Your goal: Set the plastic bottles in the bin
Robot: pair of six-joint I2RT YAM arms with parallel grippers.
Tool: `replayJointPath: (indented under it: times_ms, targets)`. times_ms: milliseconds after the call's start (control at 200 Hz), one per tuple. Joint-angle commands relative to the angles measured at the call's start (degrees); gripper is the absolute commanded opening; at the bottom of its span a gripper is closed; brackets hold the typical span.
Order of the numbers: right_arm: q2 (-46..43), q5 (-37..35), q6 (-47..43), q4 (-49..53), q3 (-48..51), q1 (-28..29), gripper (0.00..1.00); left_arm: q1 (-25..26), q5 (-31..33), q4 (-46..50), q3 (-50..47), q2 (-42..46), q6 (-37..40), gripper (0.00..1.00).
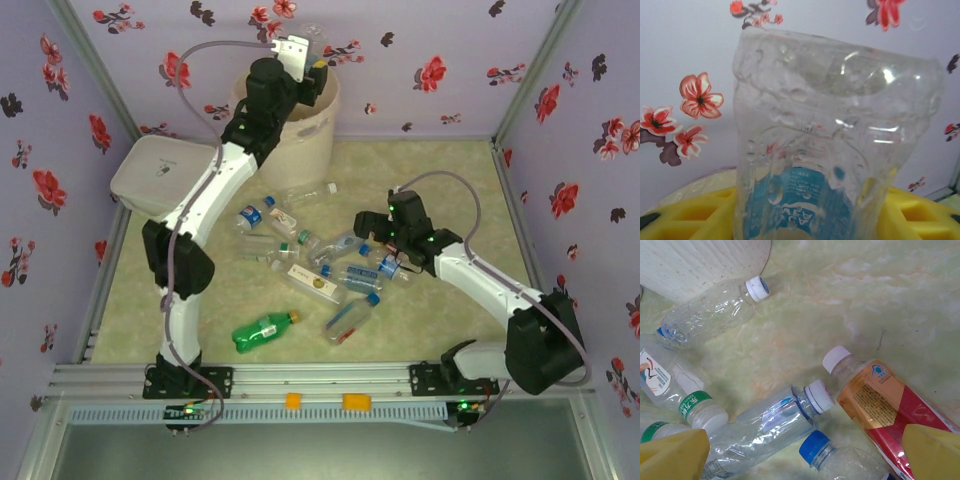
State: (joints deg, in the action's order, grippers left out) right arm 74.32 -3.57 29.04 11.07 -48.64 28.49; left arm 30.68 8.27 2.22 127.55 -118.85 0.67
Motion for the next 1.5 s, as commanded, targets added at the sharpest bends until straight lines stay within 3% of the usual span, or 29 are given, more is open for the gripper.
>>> replayJointPath:
  times_ms: [0, 260, 420, 560, 640, 950, 1110, 1280, 1495]
  targets:
    - [-2.51, -2.67, -0.32, 2.11, 0.56, -0.36, 1.00, -1.22, -0.71, 1.05, 5.31, -4.53, 2.65, 0.45]
    - [-4.79, -5.21, -1.77, 6.32, 0.72, -0.63, 1.00, -3.10, -0.62, 4.50, 9.03, -10.09, -0.27, 0.45]
    - [-5.20, -5.47, -1.81, 7.59, 1.27, -0.98, 1.00, -4.12, -0.79, 8.32, 11.79, -12.38, -1.09, 0.53]
    - [-5.19, -5.72, -1.63, 8.03, 1.70, -0.98, 1.00, -4.39, -1.15, 12.61, 15.16, -13.74, -1.24, 0.86]
    - [-5.29, -6.12, -1.44, 8.08, 2.10, -0.98, 1.00, -4.34, -1.36, 13.30, 15.32, -12.91, -1.76, 0.99]
    - [-2.16, -8.10, -7.72, 13.52, -1.24, -2.33, 1.00, -3.29, -5.84, 15.28, 13.25, -3.77, -4.53, 1.00]
    - [3.15, -5.85, -13.59, 16.89, -5.17, -3.30, 1.00, -0.63, -9.57, 13.26, 2.86, 6.25, -3.50, 1.00]
    - [9.80, -3.28, -18.42, 21.17, -10.18, -4.18, 1.00, 3.61, -10.38, 4.70, -18.61, 19.50, 0.13, 1.00]
    - [15.02, -1.73, -21.74, 25.58, -14.63, -5.61, 0.96, 4.74, -10.38, -5.69, -42.96, 32.16, -8.69, 1.00]
